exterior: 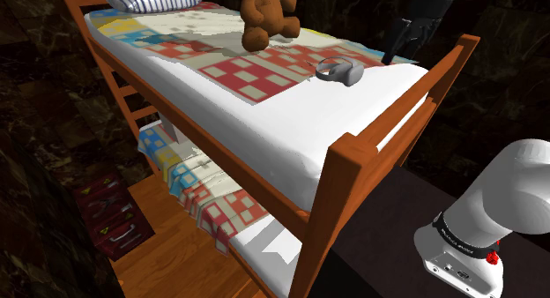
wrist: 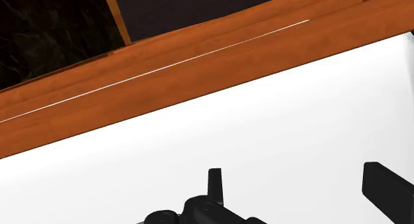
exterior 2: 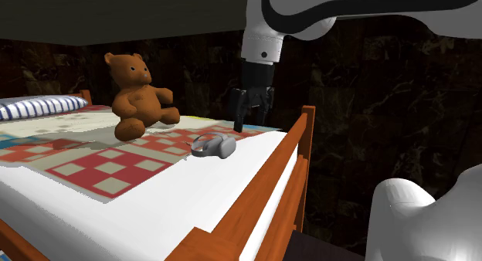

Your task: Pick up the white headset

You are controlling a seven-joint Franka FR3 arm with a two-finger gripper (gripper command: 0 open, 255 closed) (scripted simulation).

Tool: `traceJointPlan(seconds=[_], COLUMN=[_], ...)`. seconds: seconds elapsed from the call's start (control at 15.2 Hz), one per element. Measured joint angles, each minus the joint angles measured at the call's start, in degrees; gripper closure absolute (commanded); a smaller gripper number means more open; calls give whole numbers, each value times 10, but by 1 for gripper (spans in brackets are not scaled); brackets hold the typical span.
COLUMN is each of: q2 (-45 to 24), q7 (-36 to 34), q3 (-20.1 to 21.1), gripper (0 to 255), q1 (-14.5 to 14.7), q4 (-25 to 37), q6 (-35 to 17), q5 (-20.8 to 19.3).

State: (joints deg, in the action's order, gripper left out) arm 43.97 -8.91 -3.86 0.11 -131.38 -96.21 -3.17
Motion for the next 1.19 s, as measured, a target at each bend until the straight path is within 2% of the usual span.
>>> traceJointPlan(seconds=[0.13,0.33,0.73,1.19], q2=[-9,-60,-201,-366], q7=[6,37,116,209], q3=[-4,-28,-81,-128], gripper=[0,0,0,0], q1=[0,1,5,3], q4=[4,29,127,260], q6=[-3,-21,-43,-48], q5=[-2,-9,-12,15])
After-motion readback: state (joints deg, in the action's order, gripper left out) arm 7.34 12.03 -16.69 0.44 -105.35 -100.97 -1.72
